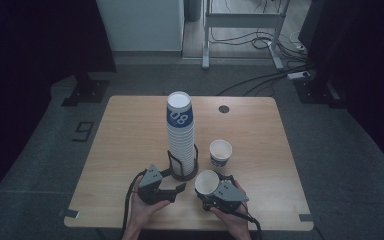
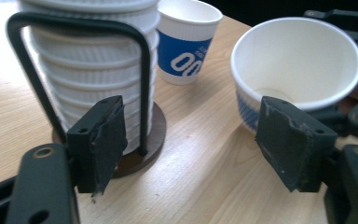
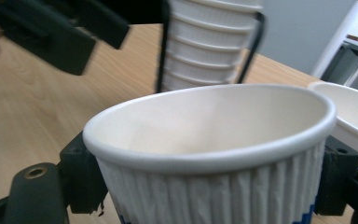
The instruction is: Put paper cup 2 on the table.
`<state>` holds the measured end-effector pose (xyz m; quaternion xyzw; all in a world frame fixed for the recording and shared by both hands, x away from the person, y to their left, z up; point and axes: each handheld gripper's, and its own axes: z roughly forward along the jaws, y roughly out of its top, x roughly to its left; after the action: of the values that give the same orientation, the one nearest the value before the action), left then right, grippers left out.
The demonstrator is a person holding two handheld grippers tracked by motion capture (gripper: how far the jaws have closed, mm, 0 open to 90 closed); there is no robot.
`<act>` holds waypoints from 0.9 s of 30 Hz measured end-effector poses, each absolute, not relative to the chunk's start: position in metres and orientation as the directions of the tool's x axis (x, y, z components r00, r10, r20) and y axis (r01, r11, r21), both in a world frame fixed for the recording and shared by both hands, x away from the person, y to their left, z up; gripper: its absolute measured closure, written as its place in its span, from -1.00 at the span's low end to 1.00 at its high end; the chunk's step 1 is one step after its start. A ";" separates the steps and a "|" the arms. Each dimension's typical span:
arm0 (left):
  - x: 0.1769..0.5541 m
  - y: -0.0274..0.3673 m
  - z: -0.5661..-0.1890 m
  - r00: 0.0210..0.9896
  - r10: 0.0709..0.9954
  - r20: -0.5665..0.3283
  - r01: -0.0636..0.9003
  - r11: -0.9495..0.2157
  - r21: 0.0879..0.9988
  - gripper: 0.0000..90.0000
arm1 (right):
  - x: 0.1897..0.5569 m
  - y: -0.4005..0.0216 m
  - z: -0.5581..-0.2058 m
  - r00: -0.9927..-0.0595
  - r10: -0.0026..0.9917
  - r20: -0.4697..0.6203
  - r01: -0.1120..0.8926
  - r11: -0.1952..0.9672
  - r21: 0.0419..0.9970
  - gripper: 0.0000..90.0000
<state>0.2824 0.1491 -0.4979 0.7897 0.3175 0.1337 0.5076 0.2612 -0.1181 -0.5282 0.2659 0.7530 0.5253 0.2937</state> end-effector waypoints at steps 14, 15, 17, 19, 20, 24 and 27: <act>0.284 0.171 -0.521 0.674 0.735 -0.073 0.352 -0.233 0.907 -0.69 | 0.289 -0.179 -0.523 -0.494 0.869 -0.014 0.202 0.130 0.971 -0.61; 0.283 0.172 -0.521 0.682 0.728 -0.075 0.347 -0.231 0.909 -0.69 | 0.292 -0.184 -0.523 -0.477 0.879 -0.005 0.208 0.118 0.971 -0.62; 0.283 0.174 -0.522 0.702 0.708 -0.075 0.330 -0.230 0.915 -0.69 | 0.299 -0.193 -0.523 -0.444 0.896 0.014 0.212 0.090 0.973 -0.62; 0.282 0.173 -0.522 0.695 0.716 -0.063 0.322 -0.232 0.918 -0.69 | 0.301 -0.196 -0.523 -0.427 0.904 0.013 0.214 0.087 0.973 -0.62; 0.281 0.172 -0.523 0.680 0.733 -0.036 0.313 -0.246 0.917 -0.69 | 0.309 -0.203 -0.524 -0.404 0.914 0.034 0.222 0.062 0.973 -0.62; 0.280 0.176 -0.529 0.667 0.743 -0.058 0.312 -0.207 0.927 -0.69 | 0.321 -0.212 -0.528 -0.367 0.929 0.051 0.240 0.041 0.970 -0.63; 0.280 0.178 -0.531 0.664 0.746 -0.058 0.311 -0.205 0.928 -0.69 | 0.326 -0.216 -0.534 -0.358 0.933 0.047 0.260 0.051 0.964 -0.63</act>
<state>0.2798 0.1779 -0.5310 0.7477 0.3531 0.2081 0.5224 0.3259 -0.2155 -0.5339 0.4614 0.6460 0.5114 0.3291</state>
